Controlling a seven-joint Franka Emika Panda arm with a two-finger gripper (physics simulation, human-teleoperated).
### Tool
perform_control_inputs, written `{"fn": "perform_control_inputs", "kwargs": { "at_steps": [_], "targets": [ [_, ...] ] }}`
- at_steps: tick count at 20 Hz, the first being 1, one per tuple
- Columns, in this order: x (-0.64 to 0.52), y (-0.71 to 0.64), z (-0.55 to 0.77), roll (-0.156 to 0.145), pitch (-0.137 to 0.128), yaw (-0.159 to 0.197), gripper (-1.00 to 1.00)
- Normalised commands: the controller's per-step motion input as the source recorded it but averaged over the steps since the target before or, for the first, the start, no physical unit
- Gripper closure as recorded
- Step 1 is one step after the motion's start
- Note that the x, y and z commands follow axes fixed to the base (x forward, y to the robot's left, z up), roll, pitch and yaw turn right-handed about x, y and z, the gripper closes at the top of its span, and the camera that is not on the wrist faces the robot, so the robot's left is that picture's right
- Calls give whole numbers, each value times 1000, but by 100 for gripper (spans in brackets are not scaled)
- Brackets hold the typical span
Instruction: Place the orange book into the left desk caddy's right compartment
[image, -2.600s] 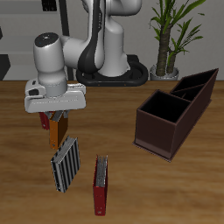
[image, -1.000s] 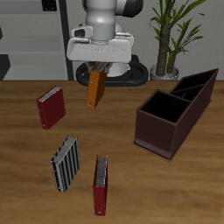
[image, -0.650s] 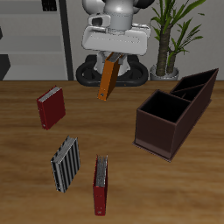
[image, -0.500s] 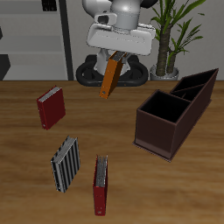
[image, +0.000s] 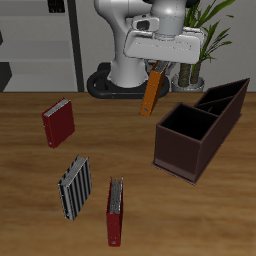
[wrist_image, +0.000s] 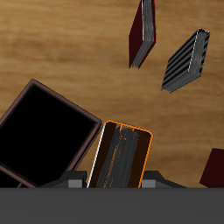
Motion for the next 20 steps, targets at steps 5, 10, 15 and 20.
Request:
{"fn": "perform_control_inputs", "kwargs": {
  "at_steps": [5,10,15,20],
  "targets": [
    [158,368,130,34,-17,-15,100],
    [107,421,59,35,2,-31,100],
    [91,252,19,13,3,-12,100],
    [138,200,-4,12,20,-50,100]
  ]
}}
